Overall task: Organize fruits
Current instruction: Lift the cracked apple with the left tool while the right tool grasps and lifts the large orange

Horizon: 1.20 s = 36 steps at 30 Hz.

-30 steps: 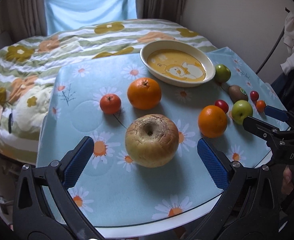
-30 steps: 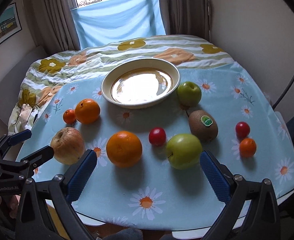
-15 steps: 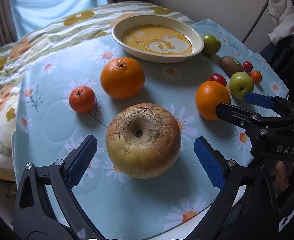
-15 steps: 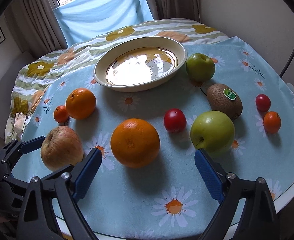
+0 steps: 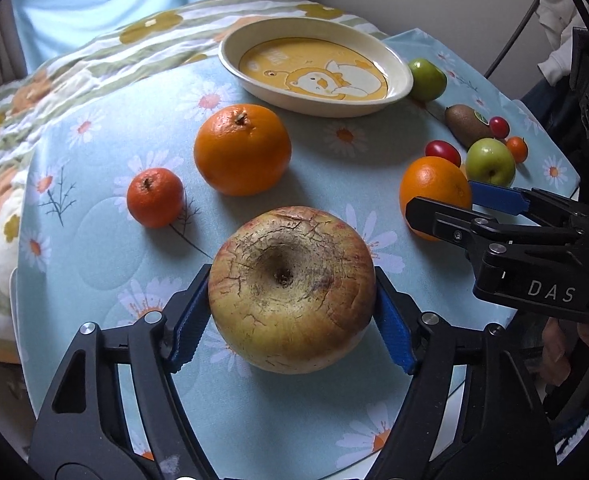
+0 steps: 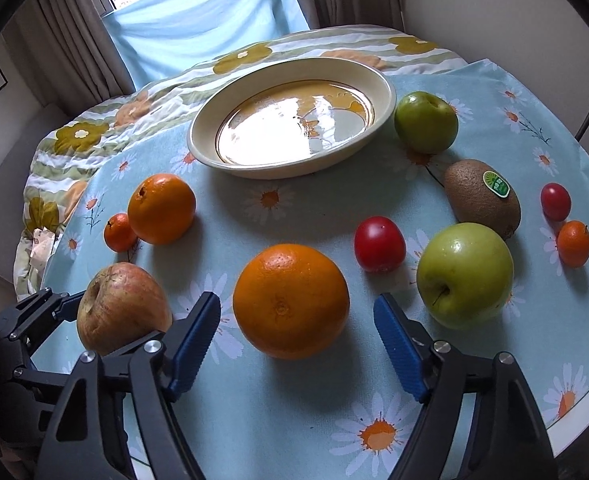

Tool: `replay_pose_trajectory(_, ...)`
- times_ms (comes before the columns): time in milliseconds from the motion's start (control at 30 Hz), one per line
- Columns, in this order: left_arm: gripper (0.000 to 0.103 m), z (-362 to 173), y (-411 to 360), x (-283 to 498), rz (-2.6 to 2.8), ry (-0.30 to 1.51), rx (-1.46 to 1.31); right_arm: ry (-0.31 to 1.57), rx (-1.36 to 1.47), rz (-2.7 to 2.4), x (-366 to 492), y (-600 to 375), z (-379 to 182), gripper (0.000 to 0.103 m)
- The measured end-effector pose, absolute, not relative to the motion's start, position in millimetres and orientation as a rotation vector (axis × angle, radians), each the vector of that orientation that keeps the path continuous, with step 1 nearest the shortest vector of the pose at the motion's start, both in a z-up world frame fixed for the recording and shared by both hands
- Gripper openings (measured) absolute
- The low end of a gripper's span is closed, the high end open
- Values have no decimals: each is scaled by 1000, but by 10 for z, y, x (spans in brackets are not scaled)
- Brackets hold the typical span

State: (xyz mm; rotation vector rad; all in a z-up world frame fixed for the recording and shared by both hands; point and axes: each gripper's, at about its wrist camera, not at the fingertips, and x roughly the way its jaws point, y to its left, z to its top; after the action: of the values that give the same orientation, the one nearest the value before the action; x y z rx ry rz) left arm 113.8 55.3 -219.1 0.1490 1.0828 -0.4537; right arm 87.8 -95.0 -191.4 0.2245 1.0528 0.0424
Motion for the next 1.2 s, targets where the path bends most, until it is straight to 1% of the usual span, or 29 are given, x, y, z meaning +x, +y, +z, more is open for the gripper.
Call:
replay_pose_trajectory(233,79,-2188,602,1096,-436,1074,148,1058,211,56,904,-913,-1948,69)
replay_pose_trajectory(367,79,-2182,633,1075,-422,1073,144,1060,205,56,921,-921,-1963,67)
replay_pose_trajectory(400,79,-2182,639,1070,-417,1072,141,1060,204,56,919,-923,-1967,65)
replay_pose_trajectory(467,79,-2181,646,1064,-406,1072,138,1063,202,65,917,-931,-1978,57)
replay_pose_trajectory(500,79,-2180,647,1058,-401,1071,139,1061,198,73,923,-921,-1978,55)
replay_pose_trajectory(833,79,-1994,623,995,-321,1037,121,1029,168,120,898,-969,-1849,54)
replay_pose_trajectory(1200,79,-1429,346,863,-220,941,78,963,126,227,853,-1277,-1408,54)
